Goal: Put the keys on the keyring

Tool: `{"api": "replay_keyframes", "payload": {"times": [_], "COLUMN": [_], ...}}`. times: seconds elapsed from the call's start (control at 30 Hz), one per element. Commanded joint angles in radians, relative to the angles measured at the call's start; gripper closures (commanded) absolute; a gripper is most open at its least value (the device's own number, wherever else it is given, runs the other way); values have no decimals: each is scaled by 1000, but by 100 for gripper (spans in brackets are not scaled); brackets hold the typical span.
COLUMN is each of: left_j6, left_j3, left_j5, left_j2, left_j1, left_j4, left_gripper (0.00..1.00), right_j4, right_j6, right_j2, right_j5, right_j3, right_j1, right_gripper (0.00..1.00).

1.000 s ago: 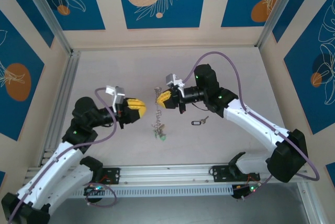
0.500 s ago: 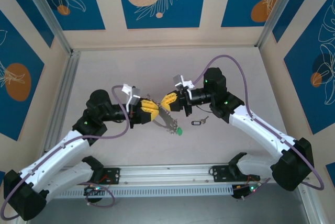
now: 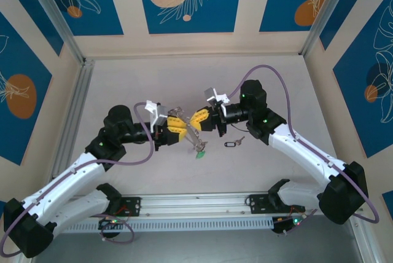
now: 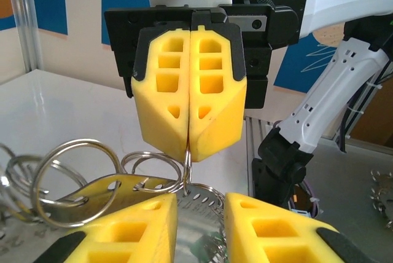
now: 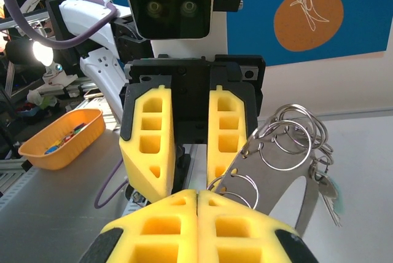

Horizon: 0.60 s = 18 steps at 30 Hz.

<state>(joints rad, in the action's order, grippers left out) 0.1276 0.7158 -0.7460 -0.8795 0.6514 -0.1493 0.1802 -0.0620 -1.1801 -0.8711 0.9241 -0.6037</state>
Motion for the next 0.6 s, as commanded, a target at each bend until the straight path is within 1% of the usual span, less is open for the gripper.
{"api": "replay_keyframes", "payload": {"times": [0.0, 0.2, 0.27, 0.37, 0.47, 0.57], "left_j6": [-36, -46, -49, -56, -63, -62], "left_j3": [19, 29, 31, 33, 33, 33], "left_j5": [14, 7, 7, 11, 19, 17], "left_j2": [1, -16, -22, -26, -27, -36], "left_j1": [11, 29, 34, 37, 38, 39], "left_j4": [-12, -22, -28, -34, -41, -58], "left_gripper": [75, 82, 83, 81, 73, 73], "right_j4": [47, 110, 126, 143, 168, 180], "right_j6": [-23, -73, -85, -98, -115, -117], "right_j2": [10, -2, -3, -3, -4, -7], "right_j5": [-32, -23, -16, -11, -12, -15], "right_j3": [-7, -29, -36, -40, -47, -49], "right_j1": [-6, -10, -11, -11, -11, -17], "right_gripper": [100, 100, 100, 100, 100, 100]}}
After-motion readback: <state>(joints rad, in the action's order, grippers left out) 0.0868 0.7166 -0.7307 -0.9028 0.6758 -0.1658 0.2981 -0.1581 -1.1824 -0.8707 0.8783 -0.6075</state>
